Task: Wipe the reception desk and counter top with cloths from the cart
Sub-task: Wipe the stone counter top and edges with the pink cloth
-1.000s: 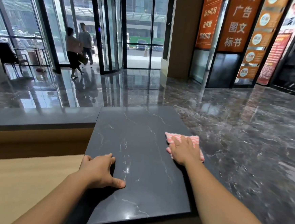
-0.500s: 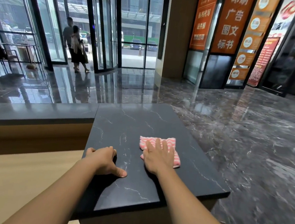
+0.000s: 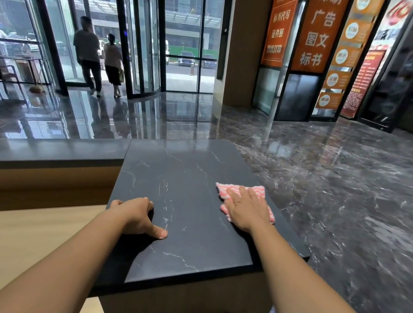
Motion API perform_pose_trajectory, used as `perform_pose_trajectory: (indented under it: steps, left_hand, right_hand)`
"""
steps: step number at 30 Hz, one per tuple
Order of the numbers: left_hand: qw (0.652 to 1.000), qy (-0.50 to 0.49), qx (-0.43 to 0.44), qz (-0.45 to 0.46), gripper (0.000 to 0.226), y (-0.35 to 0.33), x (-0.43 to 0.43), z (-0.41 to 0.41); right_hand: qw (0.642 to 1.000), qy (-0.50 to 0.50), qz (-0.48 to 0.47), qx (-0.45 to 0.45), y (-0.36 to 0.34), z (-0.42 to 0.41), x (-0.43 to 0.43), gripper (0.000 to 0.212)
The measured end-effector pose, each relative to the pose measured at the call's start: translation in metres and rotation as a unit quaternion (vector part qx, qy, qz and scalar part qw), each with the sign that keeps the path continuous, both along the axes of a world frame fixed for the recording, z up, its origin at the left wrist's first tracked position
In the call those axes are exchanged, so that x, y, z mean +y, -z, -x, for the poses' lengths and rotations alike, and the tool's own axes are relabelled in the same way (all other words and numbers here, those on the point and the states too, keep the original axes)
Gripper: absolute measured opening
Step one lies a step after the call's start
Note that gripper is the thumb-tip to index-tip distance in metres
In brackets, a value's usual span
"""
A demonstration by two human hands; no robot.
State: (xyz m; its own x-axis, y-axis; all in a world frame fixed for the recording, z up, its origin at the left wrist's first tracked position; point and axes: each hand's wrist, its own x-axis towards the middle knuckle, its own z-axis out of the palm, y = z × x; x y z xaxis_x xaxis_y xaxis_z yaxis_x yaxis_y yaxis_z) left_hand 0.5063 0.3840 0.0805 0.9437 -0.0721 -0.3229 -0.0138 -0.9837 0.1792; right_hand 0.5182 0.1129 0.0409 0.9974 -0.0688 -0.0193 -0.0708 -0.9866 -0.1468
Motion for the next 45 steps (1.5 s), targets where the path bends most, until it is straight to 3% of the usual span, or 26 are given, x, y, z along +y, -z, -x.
perform_pose_trajectory:
  steps: [5, 11, 20, 25, 35, 45]
  left_hand:
    - [1.000, 0.018, -0.009, -0.006, 0.100, 0.002, 0.001, 0.002]
    - [1.000, 0.024, -0.002, 0.002, 0.098, -0.001, 0.000, 0.001]
    - [1.000, -0.001, 0.016, 0.021, 0.095, -0.002, -0.002, 0.002]
    - [1.000, 0.003, 0.023, 0.019, 0.096, -0.004, -0.002, 0.003]
    - [1.000, 0.011, 0.021, 0.019, 0.100, 0.000, 0.002, 0.003]
    - [1.000, 0.030, -0.001, 0.001, 0.096, 0.003, 0.002, 0.004]
  right_hand:
    - [0.998, 0.059, -0.015, 0.004, -0.001, -0.002, -0.036, 0.050]
    - [0.996, 0.088, -0.017, 0.016, -0.001, 0.006, -0.003, 0.052]
    - [1.000, -0.005, -0.022, 0.003, 0.001, 0.050, 0.097, 0.054]
    - [0.997, -0.078, -0.013, 0.007, -0.004, 0.062, 0.086, 0.054]
    - [0.997, 0.069, -0.020, 0.010, -0.003, 0.079, -0.043, 0.049]
    - [0.993, 0.111, -0.021, -0.017, 0.000, 0.105, 0.022, 0.052]
